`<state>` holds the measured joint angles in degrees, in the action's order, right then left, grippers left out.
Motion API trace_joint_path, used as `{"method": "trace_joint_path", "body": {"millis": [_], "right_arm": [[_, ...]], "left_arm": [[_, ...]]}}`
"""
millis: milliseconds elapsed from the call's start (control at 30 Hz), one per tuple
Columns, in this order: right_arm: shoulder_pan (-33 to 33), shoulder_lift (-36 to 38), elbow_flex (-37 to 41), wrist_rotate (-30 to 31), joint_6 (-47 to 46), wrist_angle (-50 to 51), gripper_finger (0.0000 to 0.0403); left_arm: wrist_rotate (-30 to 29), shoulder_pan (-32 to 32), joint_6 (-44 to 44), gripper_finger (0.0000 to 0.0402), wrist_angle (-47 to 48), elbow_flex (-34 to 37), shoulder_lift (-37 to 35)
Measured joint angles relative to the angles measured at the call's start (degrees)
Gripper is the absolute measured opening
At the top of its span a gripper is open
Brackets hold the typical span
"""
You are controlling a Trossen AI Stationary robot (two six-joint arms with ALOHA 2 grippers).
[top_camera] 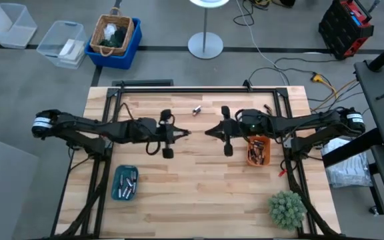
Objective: Sort batteries
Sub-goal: Put the black battery into the orange bin
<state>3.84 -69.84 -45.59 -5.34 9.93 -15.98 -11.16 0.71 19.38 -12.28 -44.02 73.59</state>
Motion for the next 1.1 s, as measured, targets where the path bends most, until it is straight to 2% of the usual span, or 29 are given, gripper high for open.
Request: {"method": "trace_joint_path", "body": {"millis": [133,367,667,800,933,1100], "right_arm": [[-0.64,0.00,0.78,-1.08,1.60,-3.41,0.0013],[-2.81,0.00,0.78,-1.12,4.10,-4.16,0.0028],[-4.17,0.00,0.78,-1.08,8.20,-3.55,0.0139],[-4.75,0.00,0.78,-1.11,9.42,-2.79,0.0172],[-4.77,0.04,0.78,-1.51,9.35,-2.97,0.0177],[-4.74,0.04,0.78,-1.45,9.65,-2.94,0.0151]], "left_arm": [[2.26,0.00,1.96,0.0019,-4.69,-3.39,4.83],[3.23,0.00,5.66,0.0019,-4.70,-10.70,13.24],[7.76,-0.07,5.14,0.0019,-5.22,-11.81,14.41],[10.56,-0.07,5.00,0.0019,-6.30,-11.81,13.48],[13.59,-0.11,4.98,0.0019,-7.68,-11.75,13.47],[13.67,-0.09,4.98,0.0019,-7.67,-11.68,13.47]]}}
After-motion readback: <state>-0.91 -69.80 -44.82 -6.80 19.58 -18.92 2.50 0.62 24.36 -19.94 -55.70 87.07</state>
